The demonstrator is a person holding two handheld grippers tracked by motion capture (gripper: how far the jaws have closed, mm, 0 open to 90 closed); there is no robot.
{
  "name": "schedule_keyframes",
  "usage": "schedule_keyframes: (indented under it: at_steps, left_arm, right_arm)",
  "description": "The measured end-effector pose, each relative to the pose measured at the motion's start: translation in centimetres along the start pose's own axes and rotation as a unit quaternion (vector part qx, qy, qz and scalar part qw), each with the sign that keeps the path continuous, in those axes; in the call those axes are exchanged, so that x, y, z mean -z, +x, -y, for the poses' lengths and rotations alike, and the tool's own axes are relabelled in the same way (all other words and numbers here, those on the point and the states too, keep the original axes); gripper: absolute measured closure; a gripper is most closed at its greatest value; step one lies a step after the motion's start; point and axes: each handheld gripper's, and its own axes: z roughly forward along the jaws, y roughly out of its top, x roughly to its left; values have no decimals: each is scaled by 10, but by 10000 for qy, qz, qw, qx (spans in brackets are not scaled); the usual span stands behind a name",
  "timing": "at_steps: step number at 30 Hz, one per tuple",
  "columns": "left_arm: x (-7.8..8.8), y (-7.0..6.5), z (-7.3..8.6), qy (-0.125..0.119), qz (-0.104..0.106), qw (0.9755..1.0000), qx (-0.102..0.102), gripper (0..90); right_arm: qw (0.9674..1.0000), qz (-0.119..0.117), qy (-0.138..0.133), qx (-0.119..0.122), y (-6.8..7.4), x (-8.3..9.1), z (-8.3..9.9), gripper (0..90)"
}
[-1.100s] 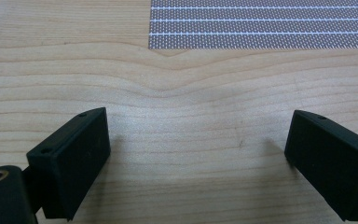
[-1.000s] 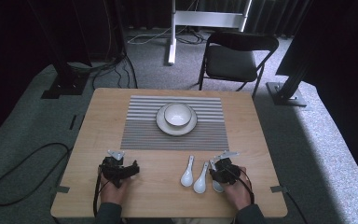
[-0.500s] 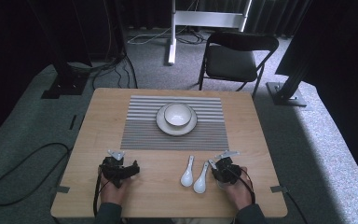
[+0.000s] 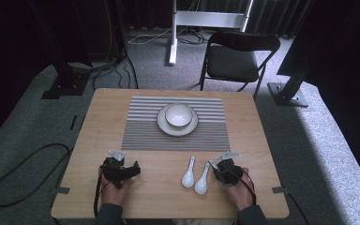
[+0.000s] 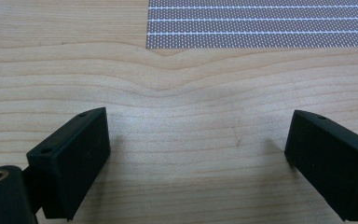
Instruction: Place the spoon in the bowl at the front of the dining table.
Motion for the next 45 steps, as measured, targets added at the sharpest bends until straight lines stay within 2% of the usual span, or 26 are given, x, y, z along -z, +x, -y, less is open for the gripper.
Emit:
schedule_keyframes:
  at_steps: [17,30,45]
  left_arm:
    - [0,0,0,-2,2,10000,-1,70]
    - [0,0,0,-3,1,10000,0,70]
    - [0,0,0,-1,2,10000,-3,70]
  right_arm:
    - [9989,-15,-461,-21,-2,15,-2,741]
    - [9950,44,-994,-64,-7,34,-5,742]
    - [9924,26,-1231,19,-6,42,-14,743]
